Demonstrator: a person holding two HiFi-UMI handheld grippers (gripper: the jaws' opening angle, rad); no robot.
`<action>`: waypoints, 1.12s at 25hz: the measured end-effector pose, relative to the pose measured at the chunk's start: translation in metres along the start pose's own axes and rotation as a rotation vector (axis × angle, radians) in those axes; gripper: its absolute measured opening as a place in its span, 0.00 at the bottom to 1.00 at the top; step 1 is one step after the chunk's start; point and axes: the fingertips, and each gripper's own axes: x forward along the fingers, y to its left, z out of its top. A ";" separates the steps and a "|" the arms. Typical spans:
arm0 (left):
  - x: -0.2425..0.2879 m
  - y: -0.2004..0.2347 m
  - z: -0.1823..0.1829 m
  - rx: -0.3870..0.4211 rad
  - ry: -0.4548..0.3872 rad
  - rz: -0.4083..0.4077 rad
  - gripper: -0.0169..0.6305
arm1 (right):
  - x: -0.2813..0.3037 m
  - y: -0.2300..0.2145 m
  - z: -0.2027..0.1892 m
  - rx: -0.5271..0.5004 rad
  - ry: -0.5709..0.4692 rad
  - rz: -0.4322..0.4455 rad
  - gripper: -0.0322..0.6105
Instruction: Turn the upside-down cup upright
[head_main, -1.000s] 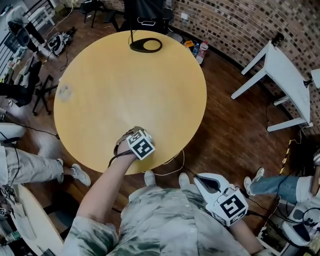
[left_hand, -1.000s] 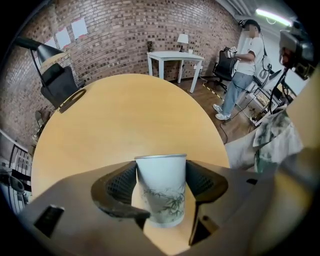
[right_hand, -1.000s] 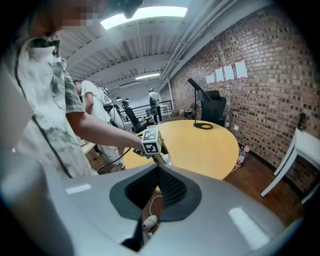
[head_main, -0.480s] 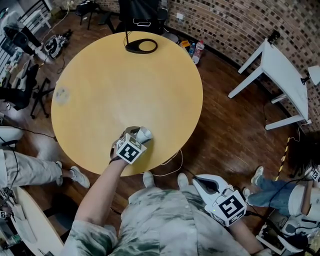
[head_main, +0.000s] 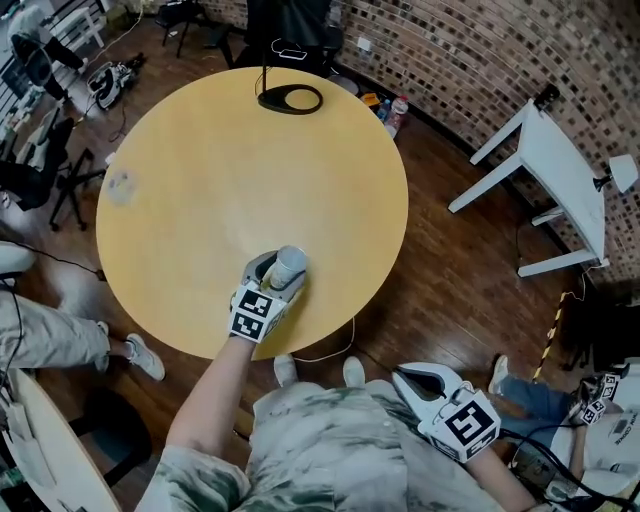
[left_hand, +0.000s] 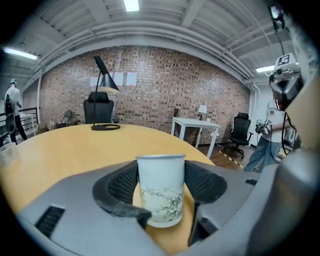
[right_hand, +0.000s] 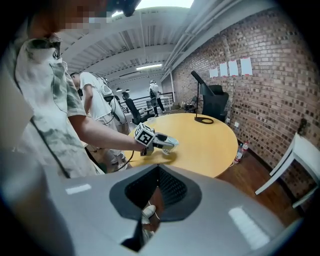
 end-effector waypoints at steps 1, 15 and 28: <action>-0.001 0.002 0.002 -0.002 -0.033 0.008 0.48 | 0.000 0.001 0.000 0.005 0.012 0.002 0.05; -0.021 0.014 -0.014 -0.055 -0.169 0.046 0.48 | 0.008 0.008 0.015 -0.048 0.074 0.013 0.05; -0.030 0.002 -0.025 0.024 -0.088 0.007 0.51 | 0.023 0.035 0.020 -0.051 0.054 0.018 0.05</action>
